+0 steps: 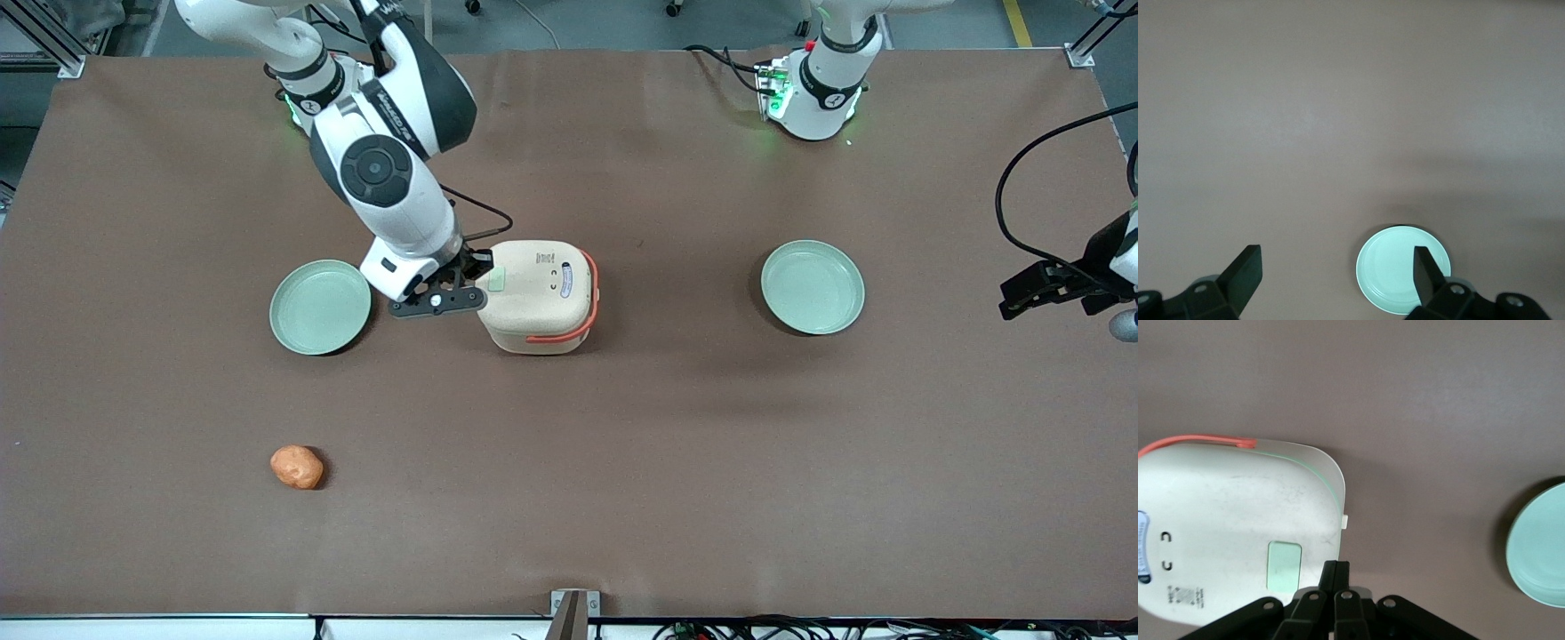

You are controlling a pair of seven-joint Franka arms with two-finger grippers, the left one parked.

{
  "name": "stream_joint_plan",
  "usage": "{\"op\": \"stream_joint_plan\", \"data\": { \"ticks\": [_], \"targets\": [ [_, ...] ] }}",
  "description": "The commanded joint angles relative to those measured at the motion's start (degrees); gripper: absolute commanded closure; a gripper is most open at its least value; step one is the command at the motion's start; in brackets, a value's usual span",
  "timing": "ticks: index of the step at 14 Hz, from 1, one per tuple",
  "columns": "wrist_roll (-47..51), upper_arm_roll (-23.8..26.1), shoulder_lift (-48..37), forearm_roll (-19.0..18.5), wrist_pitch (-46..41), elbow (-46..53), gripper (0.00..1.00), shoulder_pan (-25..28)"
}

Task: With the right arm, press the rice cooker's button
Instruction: 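Lower the closed right gripper and press the rice cooker's lid button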

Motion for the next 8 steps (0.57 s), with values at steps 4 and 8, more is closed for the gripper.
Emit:
{"op": "stream_joint_plan", "data": {
  "ticks": [4, 8],
  "targets": [
    [2.9, -0.7, 0.3, 0.6, 3.0, -1.8, 0.96, 3.2],
    [5.3, -0.7, 1.1, 0.6, 4.1, -1.8, 0.96, 4.6]
  ]
}}
